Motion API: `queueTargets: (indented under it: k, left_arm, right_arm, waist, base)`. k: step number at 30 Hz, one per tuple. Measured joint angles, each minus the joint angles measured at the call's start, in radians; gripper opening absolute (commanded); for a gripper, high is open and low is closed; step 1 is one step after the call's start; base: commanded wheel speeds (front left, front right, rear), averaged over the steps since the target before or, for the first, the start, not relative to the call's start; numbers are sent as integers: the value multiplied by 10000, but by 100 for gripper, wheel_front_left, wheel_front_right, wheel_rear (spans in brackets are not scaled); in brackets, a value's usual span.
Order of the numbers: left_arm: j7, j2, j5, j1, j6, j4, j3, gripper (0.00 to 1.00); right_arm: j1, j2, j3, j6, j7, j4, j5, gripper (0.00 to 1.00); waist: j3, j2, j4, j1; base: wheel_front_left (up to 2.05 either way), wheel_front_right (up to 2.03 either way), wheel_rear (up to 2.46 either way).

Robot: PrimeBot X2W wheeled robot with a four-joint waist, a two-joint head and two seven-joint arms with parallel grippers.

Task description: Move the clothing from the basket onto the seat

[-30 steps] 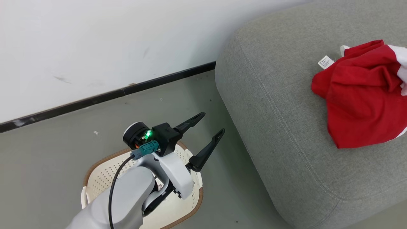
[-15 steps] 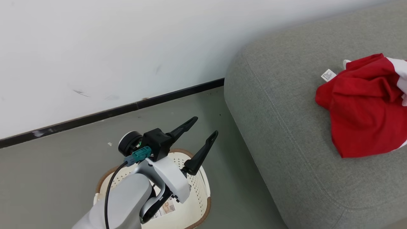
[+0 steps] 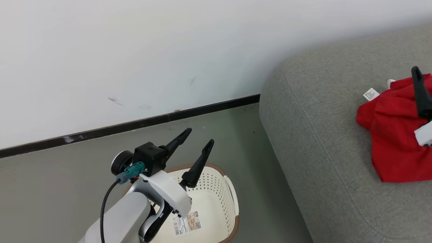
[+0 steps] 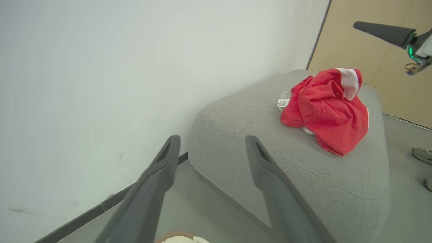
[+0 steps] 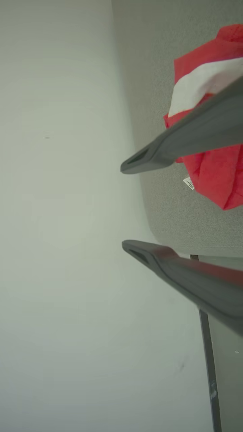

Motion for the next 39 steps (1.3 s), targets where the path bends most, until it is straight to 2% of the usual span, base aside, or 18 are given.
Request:
queueTargets:
  k: [20,32,39]
  left_arm:
    - [-176,355,-286,1153,805,-42,1024,100]
    - [-205,639,-437,2012,1371,-107,1889,100]
    - [-207,646,-71,2486,1751,-510,2602,100]
  right_arm:
    - [1660,811,115,0,0,-1045,8,100]
    - [2925,1425,-539,0,0,-1597,-215,100]
    - [3816,2002,-901,0,0,-1896,-242,100]
  waist:
    - [-485,0,1279,0]
    - [-769,0,1993,0]
    - [-958,0,2325,0]
  base:
    - [0,0,0]
    - [0,0,0]
    - [0,0,0]
